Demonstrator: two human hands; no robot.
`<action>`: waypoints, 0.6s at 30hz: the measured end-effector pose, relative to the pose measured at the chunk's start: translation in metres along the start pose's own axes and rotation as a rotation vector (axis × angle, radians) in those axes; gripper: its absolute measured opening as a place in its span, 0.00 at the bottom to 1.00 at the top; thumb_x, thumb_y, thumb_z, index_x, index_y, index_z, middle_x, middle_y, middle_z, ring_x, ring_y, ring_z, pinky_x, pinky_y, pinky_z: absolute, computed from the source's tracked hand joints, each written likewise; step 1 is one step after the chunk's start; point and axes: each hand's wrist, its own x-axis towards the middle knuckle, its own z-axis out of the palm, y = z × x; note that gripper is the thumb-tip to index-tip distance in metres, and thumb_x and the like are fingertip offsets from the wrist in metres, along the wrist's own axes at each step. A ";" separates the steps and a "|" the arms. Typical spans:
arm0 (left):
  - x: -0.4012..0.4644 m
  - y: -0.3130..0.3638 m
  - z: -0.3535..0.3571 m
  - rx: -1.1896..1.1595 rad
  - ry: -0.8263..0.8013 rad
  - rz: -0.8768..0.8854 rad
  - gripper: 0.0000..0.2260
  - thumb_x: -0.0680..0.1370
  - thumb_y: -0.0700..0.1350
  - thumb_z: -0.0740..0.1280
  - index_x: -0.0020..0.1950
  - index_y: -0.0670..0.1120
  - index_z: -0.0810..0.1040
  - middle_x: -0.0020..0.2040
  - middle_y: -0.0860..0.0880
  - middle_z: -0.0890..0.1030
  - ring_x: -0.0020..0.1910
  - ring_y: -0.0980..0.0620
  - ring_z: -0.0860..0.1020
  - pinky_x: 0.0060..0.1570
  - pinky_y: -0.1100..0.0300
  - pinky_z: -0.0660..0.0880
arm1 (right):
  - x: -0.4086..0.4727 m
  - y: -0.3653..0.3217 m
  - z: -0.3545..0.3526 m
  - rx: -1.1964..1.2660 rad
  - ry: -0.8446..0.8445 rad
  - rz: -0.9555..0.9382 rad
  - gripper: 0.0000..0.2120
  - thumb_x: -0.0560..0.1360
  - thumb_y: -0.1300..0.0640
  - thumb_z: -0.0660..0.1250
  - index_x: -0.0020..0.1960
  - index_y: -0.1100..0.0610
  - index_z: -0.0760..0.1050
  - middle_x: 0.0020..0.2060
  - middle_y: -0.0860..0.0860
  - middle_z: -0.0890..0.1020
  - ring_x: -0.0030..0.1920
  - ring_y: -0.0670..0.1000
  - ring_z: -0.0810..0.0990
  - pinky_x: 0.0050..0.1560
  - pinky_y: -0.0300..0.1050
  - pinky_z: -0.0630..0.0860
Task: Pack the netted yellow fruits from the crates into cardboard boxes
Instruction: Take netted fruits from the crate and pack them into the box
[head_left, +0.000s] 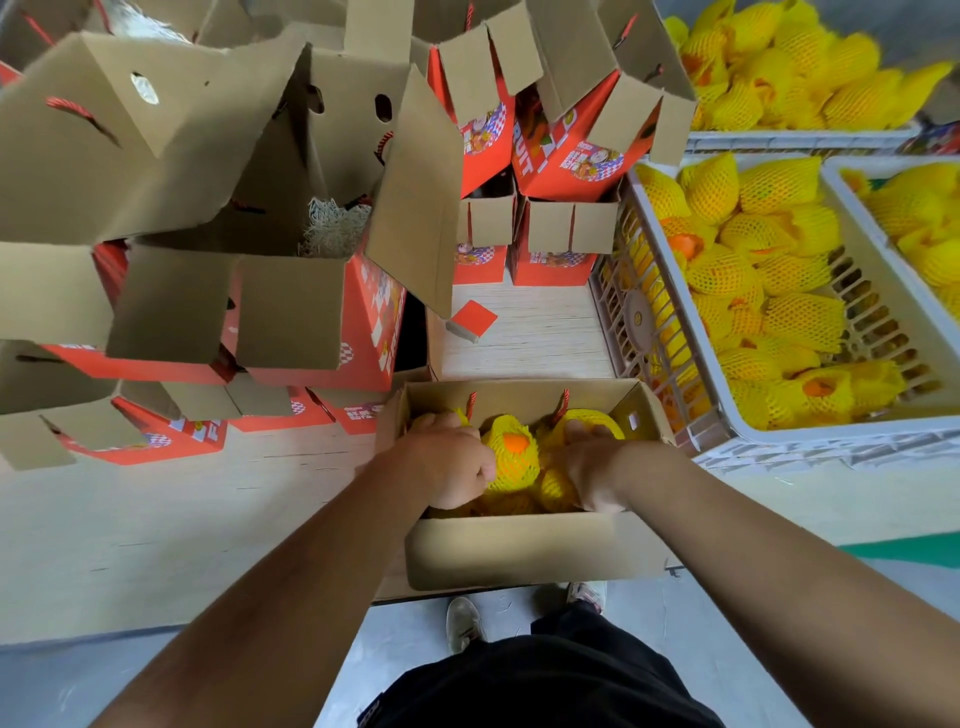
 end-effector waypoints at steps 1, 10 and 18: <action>-0.002 0.000 0.000 0.006 0.030 0.014 0.15 0.86 0.50 0.59 0.71 0.57 0.78 0.73 0.51 0.71 0.74 0.44 0.60 0.74 0.48 0.56 | -0.005 0.003 -0.003 0.028 0.024 0.001 0.33 0.80 0.52 0.68 0.80 0.45 0.58 0.78 0.54 0.56 0.78 0.63 0.57 0.73 0.64 0.67; -0.009 0.000 0.007 0.068 0.163 0.000 0.13 0.85 0.50 0.59 0.65 0.56 0.81 0.68 0.53 0.74 0.68 0.47 0.68 0.70 0.49 0.64 | 0.012 -0.021 0.006 0.244 0.220 -0.138 0.14 0.81 0.49 0.63 0.62 0.52 0.81 0.61 0.53 0.83 0.67 0.57 0.74 0.68 0.48 0.72; -0.027 0.003 0.008 -0.082 0.196 -0.030 0.12 0.85 0.49 0.59 0.48 0.53 0.80 0.45 0.52 0.82 0.46 0.50 0.79 0.56 0.50 0.78 | 0.012 -0.003 0.009 0.163 0.364 -0.056 0.22 0.81 0.45 0.63 0.70 0.55 0.72 0.67 0.56 0.72 0.69 0.60 0.68 0.66 0.53 0.70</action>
